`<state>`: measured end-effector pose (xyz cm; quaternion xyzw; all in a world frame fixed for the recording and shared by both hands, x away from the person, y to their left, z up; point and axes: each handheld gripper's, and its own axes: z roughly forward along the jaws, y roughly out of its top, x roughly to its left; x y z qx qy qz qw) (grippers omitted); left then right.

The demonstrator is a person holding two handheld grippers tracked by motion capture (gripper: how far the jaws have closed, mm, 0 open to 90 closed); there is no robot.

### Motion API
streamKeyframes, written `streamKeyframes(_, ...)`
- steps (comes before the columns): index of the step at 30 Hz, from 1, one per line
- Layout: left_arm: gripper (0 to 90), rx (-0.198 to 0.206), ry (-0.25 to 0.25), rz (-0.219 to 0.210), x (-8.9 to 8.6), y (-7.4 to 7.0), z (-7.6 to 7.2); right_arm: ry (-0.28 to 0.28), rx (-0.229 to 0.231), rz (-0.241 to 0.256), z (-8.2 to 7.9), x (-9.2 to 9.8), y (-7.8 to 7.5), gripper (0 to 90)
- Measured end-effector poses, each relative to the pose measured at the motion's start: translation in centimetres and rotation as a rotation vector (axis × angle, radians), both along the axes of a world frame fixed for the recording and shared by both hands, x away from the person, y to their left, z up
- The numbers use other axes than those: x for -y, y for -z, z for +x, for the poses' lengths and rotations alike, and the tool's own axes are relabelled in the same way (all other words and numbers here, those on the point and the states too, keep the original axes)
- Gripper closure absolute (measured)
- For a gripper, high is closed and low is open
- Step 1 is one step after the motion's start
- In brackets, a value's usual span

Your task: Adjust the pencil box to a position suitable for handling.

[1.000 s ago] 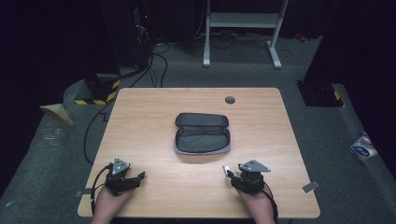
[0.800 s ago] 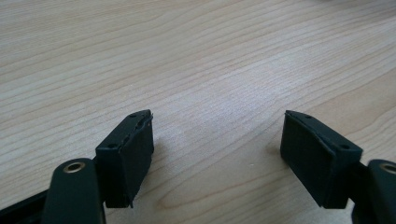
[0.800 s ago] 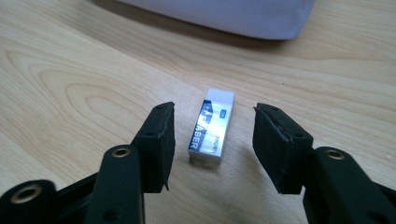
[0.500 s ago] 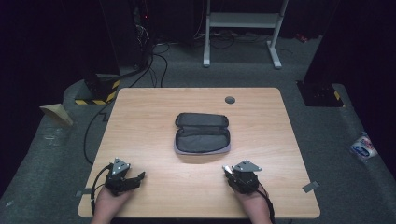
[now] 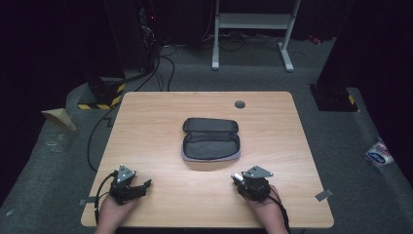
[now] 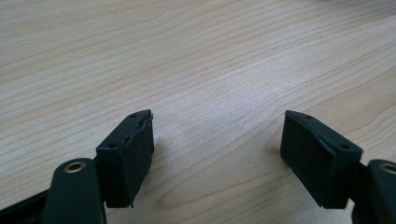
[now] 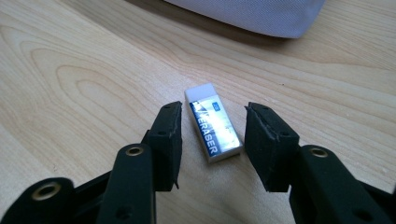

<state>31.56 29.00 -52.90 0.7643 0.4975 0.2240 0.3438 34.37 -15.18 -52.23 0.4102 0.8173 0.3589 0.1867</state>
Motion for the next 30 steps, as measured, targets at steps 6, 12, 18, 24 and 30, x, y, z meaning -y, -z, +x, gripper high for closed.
streamKeyframes(6,26.0,0.0,0.0,0.001,0.01,0.0,-0.01,0.006,0.006,-0.016,0.09,-0.26,0.08,54.9)
streamKeyframes(12,26.1,-0.003,0.001,0.003,0.02,-0.02,-0.03,-0.025,0.008,-0.012,0.27,-0.3,0.13,59.5)
streamKeyframes(18,26.2,-0.003,-0.001,0.002,0.03,-0.02,-0.04,-0.039,0.013,-0.015,0.21,-0.36,0.12,66.9)
streamKeyframes(24,26.2,-0.002,-0.003,0.004,0.04,-0.02,-0.04,-0.044,0.017,-0.018,0.13,-0.41,0.12,71.4)
streamKeyframes(30,26.2,-0.002,-0.003,0.003,0.05,-0.02,-0.04,-0.045,0.019,-0.017,0.12,-0.4,0.11,72.0)
